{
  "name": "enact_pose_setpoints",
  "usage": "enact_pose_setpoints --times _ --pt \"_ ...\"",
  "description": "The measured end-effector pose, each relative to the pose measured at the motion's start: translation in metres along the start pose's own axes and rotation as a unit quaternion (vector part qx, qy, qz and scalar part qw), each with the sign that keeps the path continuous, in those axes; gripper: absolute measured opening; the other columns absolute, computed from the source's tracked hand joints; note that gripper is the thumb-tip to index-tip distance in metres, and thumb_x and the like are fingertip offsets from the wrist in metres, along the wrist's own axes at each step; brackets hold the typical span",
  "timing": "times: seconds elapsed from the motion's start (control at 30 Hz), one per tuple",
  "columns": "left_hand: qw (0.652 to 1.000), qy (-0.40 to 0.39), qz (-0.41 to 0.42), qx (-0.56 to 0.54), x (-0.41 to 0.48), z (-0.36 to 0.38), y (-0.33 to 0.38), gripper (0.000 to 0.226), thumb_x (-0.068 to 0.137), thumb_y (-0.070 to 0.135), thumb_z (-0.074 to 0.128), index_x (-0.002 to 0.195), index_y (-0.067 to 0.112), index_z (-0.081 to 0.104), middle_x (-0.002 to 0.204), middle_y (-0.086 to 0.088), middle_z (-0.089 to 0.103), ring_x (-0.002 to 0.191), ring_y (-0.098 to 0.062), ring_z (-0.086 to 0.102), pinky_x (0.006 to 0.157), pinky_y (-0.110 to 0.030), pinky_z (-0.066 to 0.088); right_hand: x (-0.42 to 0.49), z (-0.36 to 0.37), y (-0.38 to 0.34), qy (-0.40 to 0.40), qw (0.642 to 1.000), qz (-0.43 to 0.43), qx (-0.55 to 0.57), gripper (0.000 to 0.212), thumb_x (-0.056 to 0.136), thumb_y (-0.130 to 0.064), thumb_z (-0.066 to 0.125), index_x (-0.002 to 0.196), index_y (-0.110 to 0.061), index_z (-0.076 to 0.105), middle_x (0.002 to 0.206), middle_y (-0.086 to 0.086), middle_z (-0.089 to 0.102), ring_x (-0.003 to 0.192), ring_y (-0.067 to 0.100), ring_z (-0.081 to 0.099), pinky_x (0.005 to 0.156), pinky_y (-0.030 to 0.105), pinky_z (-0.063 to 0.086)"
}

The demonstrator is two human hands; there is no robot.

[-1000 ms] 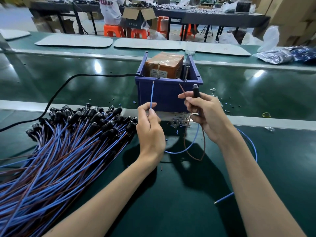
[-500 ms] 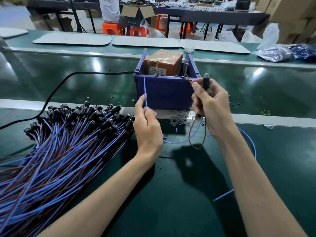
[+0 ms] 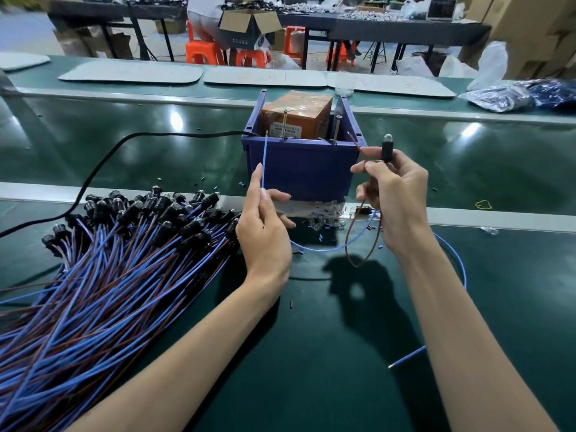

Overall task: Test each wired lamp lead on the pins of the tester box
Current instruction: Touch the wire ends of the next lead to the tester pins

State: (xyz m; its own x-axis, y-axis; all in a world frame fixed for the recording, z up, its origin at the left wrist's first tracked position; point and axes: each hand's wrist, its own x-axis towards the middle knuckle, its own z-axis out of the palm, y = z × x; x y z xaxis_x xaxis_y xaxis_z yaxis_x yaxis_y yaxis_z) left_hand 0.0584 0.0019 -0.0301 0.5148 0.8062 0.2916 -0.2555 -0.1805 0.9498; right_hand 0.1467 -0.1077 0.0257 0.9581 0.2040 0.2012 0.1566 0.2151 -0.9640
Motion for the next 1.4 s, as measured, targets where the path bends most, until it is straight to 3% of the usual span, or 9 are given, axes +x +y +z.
enact_pose_setpoints --times 0.17,0.33,0.47,0.57,0.7,0.83,1.07,1.2,1.4 --pt "0.999 -0.026 -0.002 0.022 -0.0011 0.0012 -0.0003 0.053 0.101 0.001 0.027 0.145 0.032 0.033 0.104 0.016 0.059 0.061 -0.002 0.054 0.071 -0.027 0.044 0.0009 0.0002 0.0013 -0.014 1.000 0.004 -0.008 0.021 0.089 0.004 0.050 0.088 -0.011 0.065 0.070 0.001 0.070 0.037 0.011 0.047 0.041 0.016 0.038" --pt "0.999 -0.031 -0.018 -0.036 0.0006 0.0015 0.0031 0.045 0.104 0.009 0.031 0.145 0.027 0.032 0.097 0.007 0.069 0.051 -0.008 0.065 0.048 -0.014 0.045 0.0014 0.0003 0.0032 -0.029 0.999 0.005 -0.018 0.022 0.089 0.003 0.051 0.088 -0.012 0.067 0.071 0.001 0.072 0.037 0.011 0.048 0.042 0.015 0.038" --pt "0.997 -0.006 -0.038 -0.073 0.0014 -0.0005 0.0056 0.022 0.103 0.016 0.040 0.110 0.033 0.052 0.068 0.004 0.071 0.045 -0.015 0.065 0.043 -0.016 0.044 0.0022 -0.0002 0.0040 -0.035 0.999 0.006 -0.013 0.023 0.090 0.003 0.051 0.087 -0.013 0.067 0.071 0.000 0.072 0.037 0.010 0.047 0.042 0.014 0.037" --pt "0.998 0.014 -0.032 -0.057 0.0016 0.0009 0.0050 0.022 0.103 0.016 0.040 0.101 0.031 0.056 0.073 0.006 0.068 0.045 -0.010 0.062 0.045 -0.015 0.043 0.0028 -0.0007 0.0044 -0.040 0.999 0.006 -0.015 0.022 0.089 0.002 0.052 0.088 -0.014 0.067 0.072 0.001 0.073 0.038 0.011 0.047 0.043 0.014 0.038" --pt "0.999 -0.011 -0.019 -0.026 0.0001 0.0022 0.0034 0.028 0.104 0.016 0.037 0.119 0.035 0.052 0.092 0.013 0.068 0.050 -0.005 0.062 0.052 -0.013 0.041 0.0031 -0.0013 0.0049 -0.041 0.999 0.007 -0.017 0.022 0.089 0.001 0.052 0.089 -0.014 0.068 0.073 0.001 0.073 0.039 0.011 0.047 0.044 0.015 0.039" --pt "0.999 -0.033 -0.007 -0.005 0.0005 0.0018 0.0012 0.044 0.104 0.012 0.034 0.145 0.030 0.034 0.096 0.015 0.069 0.047 -0.003 0.060 0.049 -0.011 0.039 0.0024 -0.0019 0.0046 -0.042 0.999 0.008 -0.017 0.021 0.089 0.001 0.053 0.090 -0.014 0.068 0.075 0.002 0.074 0.040 0.011 0.048 0.044 0.015 0.039" --pt "0.999 -0.033 -0.031 -0.009 0.0010 0.0021 -0.0001 0.040 0.104 0.012 0.035 0.137 0.032 0.044 0.085 0.019 0.070 0.043 -0.007 0.060 0.044 -0.016 0.040 0.0008 -0.0010 0.0032 -0.052 0.999 0.006 -0.007 0.022 0.090 0.002 0.051 0.090 -0.012 0.068 0.078 0.005 0.075 0.040 0.010 0.053 0.041 0.011 0.037" --pt "0.998 -0.039 -0.040 -0.021 0.0002 0.0009 0.0013 0.043 0.103 0.011 0.035 0.137 0.037 0.038 0.085 0.015 0.071 0.042 -0.009 0.061 0.044 -0.015 0.042 0.0003 -0.0013 0.0032 -0.054 0.999 0.003 -0.005 0.021 0.089 0.003 0.052 0.090 -0.012 0.068 0.079 0.006 0.075 0.040 0.010 0.052 0.042 0.011 0.038" --pt "0.998 -0.040 -0.043 -0.019 0.0008 0.0017 0.0008 0.041 0.103 0.009 0.035 0.130 0.039 0.045 0.084 0.014 0.071 0.041 -0.009 0.060 0.044 -0.016 0.041 0.0008 -0.0018 0.0034 -0.055 0.998 -0.002 -0.014 0.021 0.089 0.001 0.052 0.092 -0.013 0.068 0.080 0.005 0.075 0.041 0.009 0.052 0.042 0.010 0.036"
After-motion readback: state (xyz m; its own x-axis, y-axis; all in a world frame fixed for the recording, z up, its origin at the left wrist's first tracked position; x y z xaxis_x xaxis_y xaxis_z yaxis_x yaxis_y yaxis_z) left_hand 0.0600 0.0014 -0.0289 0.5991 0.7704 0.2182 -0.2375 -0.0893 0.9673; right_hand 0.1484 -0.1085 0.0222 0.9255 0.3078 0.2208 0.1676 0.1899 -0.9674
